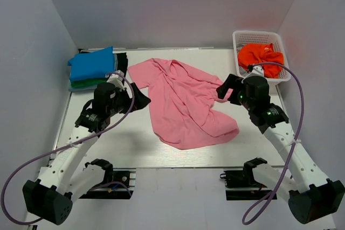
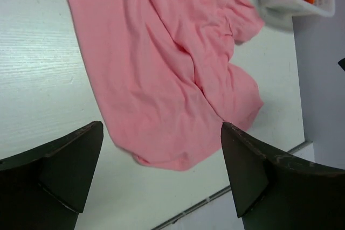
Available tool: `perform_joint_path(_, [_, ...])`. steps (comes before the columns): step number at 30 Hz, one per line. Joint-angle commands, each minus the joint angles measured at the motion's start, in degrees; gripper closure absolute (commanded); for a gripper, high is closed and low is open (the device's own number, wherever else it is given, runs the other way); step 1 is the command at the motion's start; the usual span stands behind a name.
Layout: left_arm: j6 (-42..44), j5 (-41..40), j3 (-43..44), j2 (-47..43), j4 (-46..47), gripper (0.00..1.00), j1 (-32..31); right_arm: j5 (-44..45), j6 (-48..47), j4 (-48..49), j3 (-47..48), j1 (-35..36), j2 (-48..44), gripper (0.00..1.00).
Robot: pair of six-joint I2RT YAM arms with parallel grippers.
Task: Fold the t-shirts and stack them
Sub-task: Flatten out the tshirt
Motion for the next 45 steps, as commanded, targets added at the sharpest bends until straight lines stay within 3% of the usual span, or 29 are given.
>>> perform_joint_path(1, [-0.70,3.63,-0.13,-1.47,-2.36,0.00,-0.27,0.53,1.06,-0.76,1.01,-0.12,0.31,0.10])
perform_joint_path(7, [0.88,4.06,-0.65,-0.85,-9.74,0.00,-0.27,2.72,1.77,1.26,-0.92,-0.12,1.02,0.10])
perform_joint_path(11, [2.20,11.09,-2.86,0.02,-8.87,0.00,-0.27,4.58,2.47,0.82,-2.59,-0.12,2.51,0.10])
perform_joint_path(20, [-0.43,17.69,-12.17,1.17,-3.86,0.00,-4.66,11.43,5.37,-7.26,-2.95,-0.12,4.18,0.10])
perform_joint_path(25, [-3.86,18.31,-17.36,3.10,-0.18,0.00,-10.45,16.25,7.65,-15.07,-3.39,-0.56,5.15,0.10])
perform_joint_path(28, [-4.39,11.56,-17.19,5.38,-0.86,0.00,-13.00,16.79,9.32,-16.49,-4.70,-0.83,5.33,0.10])
perform_joint_path(31, [-4.39,10.40,-15.96,10.65,1.49,0.00,-15.38,15.48,10.55,-16.23,-6.90,-1.35,4.97,0.10])
perform_joint_path(34, [-4.39,8.04,-14.38,16.62,4.14,0.12,-17.58,16.08,11.61,-16.84,-7.43,-1.01,4.54,0.10])
perform_joint_path(36, [-4.39,3.40,-12.27,18.91,1.95,0.30,-18.37,16.00,11.61,-18.16,-7.34,-2.23,4.27,0.10])
perform_joint_path(39, [-4.39,-0.92,-11.74,20.15,1.41,0.32,-19.08,16.53,11.52,-19.57,-7.78,-2.84,3.57,0.10])
perform_joint_path(45, [-4.92,-7.35,-9.54,24.98,2.55,0.48,-20.66,16.18,11.17,-20.89,-8.92,-3.73,3.66,0.12])
